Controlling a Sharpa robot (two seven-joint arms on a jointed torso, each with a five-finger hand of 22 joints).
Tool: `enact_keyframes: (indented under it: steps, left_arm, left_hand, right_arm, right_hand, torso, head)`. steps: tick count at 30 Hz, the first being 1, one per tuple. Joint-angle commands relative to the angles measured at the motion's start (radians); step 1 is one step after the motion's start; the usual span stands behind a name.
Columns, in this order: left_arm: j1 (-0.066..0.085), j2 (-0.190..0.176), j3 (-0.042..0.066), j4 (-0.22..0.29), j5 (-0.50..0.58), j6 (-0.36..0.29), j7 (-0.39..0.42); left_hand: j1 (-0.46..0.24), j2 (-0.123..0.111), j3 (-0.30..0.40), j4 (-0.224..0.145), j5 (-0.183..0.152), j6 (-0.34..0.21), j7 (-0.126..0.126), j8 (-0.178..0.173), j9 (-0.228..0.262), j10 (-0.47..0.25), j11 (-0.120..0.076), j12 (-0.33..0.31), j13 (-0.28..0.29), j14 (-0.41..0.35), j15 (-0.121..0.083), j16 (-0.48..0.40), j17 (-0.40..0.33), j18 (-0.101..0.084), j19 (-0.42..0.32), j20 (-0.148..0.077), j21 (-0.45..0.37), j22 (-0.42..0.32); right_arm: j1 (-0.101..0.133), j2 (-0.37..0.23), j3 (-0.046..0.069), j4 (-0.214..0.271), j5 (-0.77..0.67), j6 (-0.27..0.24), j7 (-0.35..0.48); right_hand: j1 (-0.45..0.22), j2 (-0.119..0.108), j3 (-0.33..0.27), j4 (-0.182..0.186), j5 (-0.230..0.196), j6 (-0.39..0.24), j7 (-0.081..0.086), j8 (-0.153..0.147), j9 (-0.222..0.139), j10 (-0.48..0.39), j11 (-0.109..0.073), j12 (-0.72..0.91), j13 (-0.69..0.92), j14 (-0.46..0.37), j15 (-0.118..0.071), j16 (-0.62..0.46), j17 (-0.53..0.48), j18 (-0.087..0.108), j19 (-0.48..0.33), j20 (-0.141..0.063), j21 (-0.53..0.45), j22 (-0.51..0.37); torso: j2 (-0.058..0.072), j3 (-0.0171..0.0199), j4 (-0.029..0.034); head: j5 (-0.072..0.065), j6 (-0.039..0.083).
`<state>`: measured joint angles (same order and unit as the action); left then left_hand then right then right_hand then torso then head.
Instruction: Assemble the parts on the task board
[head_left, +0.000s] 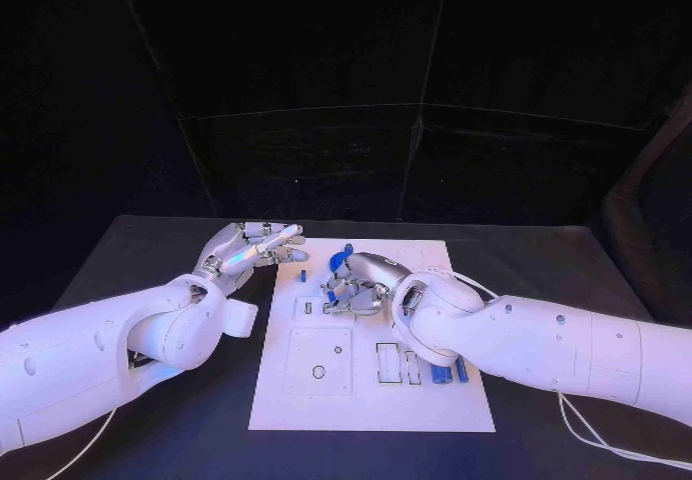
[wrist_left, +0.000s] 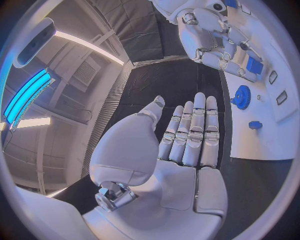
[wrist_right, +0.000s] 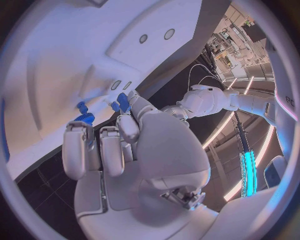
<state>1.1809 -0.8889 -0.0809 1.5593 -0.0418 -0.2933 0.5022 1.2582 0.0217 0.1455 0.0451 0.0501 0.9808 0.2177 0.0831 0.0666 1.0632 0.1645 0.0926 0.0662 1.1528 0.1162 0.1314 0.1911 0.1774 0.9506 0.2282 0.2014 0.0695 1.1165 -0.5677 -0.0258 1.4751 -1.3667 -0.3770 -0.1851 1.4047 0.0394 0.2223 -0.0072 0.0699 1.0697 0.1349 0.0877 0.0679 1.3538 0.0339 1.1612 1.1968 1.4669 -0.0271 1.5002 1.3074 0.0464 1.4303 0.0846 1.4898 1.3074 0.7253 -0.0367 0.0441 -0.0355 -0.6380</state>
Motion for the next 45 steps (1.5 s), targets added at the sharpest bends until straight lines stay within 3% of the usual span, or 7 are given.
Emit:
enact_keyframes:
  steps: [1, 5, 20, 45]
  left_arm:
    - [0.003, 0.001, 0.001, 0.001, 0.006, 0.002, 0.009]
    - [0.003, 0.002, 0.001, 0.001, 0.006, 0.002, 0.009]
    - [0.003, 0.004, 0.001, -0.001, 0.006, 0.005, 0.007]
    - [0.003, 0.004, 0.001, -0.003, 0.006, 0.006, 0.004]
  left_hand:
    - [0.002, 0.007, 0.001, -0.003, 0.0, 0.002, 0.005, -0.007, -0.002, -0.001, 0.003, -0.004, -0.001, -0.003, 0.003, -0.005, 0.001, 0.007, 0.001, 0.006, -0.007, -0.001]
    - [0.002, 0.007, 0.001, -0.003, 0.0, 0.002, 0.005, -0.007, -0.002, -0.001, 0.003, -0.004, -0.001, -0.003, 0.003, -0.005, 0.001, 0.007, 0.001, 0.006, -0.007, -0.001]
    - [0.003, 0.008, 0.002, -0.005, 0.0, 0.002, 0.005, -0.007, -0.002, -0.001, 0.003, -0.004, -0.002, -0.003, 0.003, -0.006, 0.002, 0.007, 0.001, 0.006, -0.007, -0.001]
    - [0.003, 0.008, 0.002, -0.005, 0.0, 0.002, 0.005, -0.007, -0.002, -0.001, 0.003, -0.004, -0.002, -0.003, 0.003, -0.006, 0.002, 0.007, 0.001, 0.006, -0.008, -0.001]
  right_arm:
    - [-0.008, 0.007, 0.0, -0.005, -0.077, 0.008, -0.047]
    - [-0.019, 0.015, -0.001, -0.014, -0.1, 0.003, -0.059]
    - [-0.031, 0.023, -0.001, -0.028, -0.114, 0.025, -0.058]
    - [-0.033, 0.011, -0.001, -0.028, -0.131, 0.07, -0.078]
  right_hand:
    - [-0.01, -0.003, 0.004, 0.0, 0.006, 0.031, -0.016, 0.003, 0.001, -0.004, 0.0, -0.006, -0.001, 0.07, -0.006, -0.005, 0.106, -0.004, 0.004, -0.003, 0.005, 0.08]
    - [-0.012, -0.005, 0.005, 0.0, 0.007, 0.032, -0.016, 0.003, 0.001, -0.005, 0.0, -0.007, -0.002, 0.07, -0.006, -0.005, 0.106, -0.004, 0.004, -0.003, 0.005, 0.08]
    - [-0.021, -0.015, 0.008, -0.001, 0.007, 0.034, -0.017, 0.003, 0.001, -0.005, -0.001, -0.012, -0.006, 0.07, -0.007, -0.006, 0.105, -0.003, 0.003, -0.004, 0.004, 0.078]
    - [-0.05, -0.048, 0.027, 0.0, -0.005, 0.014, -0.009, -0.013, -0.002, -0.064, 0.004, -0.137, -0.115, 0.07, -0.003, -0.009, 0.103, -0.001, -0.004, -0.001, -0.001, 0.07]
  torso:
    - [0.001, 0.0007, 0.0011]
    - [0.0, 0.0023, 0.0011]
    - [0.001, 0.0023, 0.0006]
    - [0.0, 0.0021, 0.0013]
  head:
    - [0.003, -0.004]
    - [0.004, -0.01]
    - [0.007, -0.018]
    - [0.004, -0.027]
